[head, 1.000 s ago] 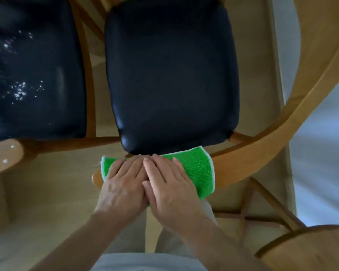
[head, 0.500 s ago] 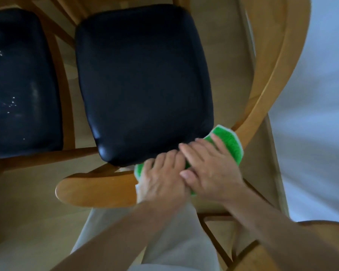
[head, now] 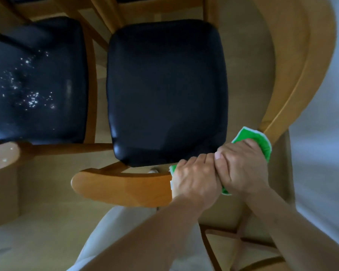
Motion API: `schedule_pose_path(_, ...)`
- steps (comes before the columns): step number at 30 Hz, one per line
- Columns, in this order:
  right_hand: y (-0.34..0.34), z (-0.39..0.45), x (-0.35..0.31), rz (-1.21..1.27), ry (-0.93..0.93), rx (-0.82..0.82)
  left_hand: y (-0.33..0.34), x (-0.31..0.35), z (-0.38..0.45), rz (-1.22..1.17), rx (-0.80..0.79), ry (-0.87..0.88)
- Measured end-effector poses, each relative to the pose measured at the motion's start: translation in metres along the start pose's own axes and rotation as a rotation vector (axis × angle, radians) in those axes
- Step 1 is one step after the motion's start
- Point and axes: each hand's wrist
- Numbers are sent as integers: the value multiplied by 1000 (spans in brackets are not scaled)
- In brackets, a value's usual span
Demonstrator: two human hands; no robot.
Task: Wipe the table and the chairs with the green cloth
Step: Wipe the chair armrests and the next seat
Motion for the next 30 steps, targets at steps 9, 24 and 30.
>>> schedule_pose_path(9,3,-4,8,22,-57,66,-4,1,1,-42,20,64)
schedule_pose_path(24,-66,114,127,-446,-666,-143,13,78,76,-264,-258,-5)
schedule_pose_path(30,-91,220,170,-72,-748,-135,2,135,136,-393,-113,-151)
Point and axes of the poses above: each hand's wrist, its own z-axis towards the middle knuckle, its own y-axis out of the palm, x = y × z, and after that the axes turned 10 degrees about x, right-handed
